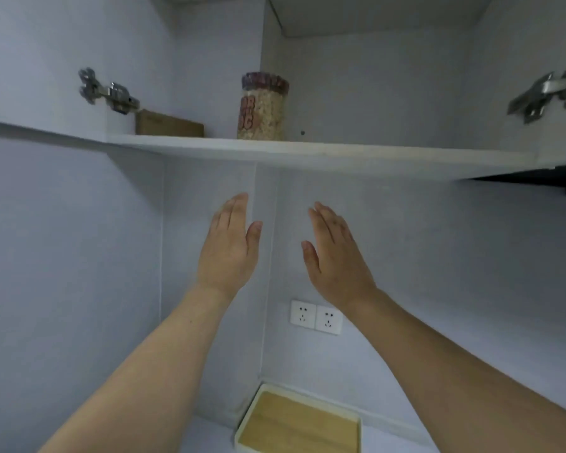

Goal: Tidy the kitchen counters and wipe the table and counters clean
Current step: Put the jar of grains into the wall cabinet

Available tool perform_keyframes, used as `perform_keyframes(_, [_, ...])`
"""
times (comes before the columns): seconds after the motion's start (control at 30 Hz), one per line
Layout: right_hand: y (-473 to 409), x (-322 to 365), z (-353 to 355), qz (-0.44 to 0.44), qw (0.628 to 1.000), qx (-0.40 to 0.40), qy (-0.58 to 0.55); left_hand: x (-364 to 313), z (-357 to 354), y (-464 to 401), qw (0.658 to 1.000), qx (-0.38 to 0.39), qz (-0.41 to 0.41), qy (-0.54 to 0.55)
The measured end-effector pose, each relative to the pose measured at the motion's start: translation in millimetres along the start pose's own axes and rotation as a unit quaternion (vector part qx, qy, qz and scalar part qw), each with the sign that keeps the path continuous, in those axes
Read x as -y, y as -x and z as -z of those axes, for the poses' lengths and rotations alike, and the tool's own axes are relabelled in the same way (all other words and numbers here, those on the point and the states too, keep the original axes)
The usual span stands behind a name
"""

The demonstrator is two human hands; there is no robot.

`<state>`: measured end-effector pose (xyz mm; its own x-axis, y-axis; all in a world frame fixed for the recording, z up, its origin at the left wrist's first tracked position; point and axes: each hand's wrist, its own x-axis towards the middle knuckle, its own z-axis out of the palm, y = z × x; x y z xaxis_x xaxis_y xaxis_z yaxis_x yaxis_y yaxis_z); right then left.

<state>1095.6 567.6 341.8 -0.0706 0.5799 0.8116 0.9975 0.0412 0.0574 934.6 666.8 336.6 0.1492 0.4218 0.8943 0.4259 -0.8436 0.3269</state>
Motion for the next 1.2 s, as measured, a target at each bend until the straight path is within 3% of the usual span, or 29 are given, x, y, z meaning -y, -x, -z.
perform_keyframes(0.23, [109.1,-9.9,-41.0,-0.083,0.987,0.139,-0.023,9.0,-43.1,112.4,0.992,0.099,0.077,0.009])
perform_keyframes(0.37, [169.1,-15.7,-74.5,-0.173,0.960,0.205,-0.079,22.3,-71.0,183.9,0.971,0.199,0.134,-0.018])
perform_keyframes(0.5, [250.8,-21.0,-113.4,-0.286,0.898,0.305,-0.139,32.7,-99.4,273.1,0.909,0.336,0.248,-0.010])
perform_keyframes(0.63, [328.2,-26.4,-140.3,-0.382,0.801,0.436,-0.150,36.1,-123.1,343.8,0.818,0.463,0.341,0.000])
perform_keyframes(0.8, [397.0,-23.9,-157.0,-0.386,0.717,0.567,-0.122,40.6,-147.5,405.9,0.744,0.544,0.389,0.006])
perform_keyframes(0.97, [436.8,-20.5,-173.7,-0.356,0.699,0.614,-0.083,34.9,-167.6,446.6,0.695,0.590,0.411,-0.021])
perform_keyframes(1.07, [453.1,-16.8,-185.3,-0.344,0.693,0.630,-0.072,32.5,-179.1,460.9,0.696,0.601,0.388,-0.065])
perform_keyframes(1.2, [466.3,-17.0,-195.7,-0.335,0.710,0.618,-0.040,44.3,-183.4,462.1,0.700,0.614,0.349,-0.111])
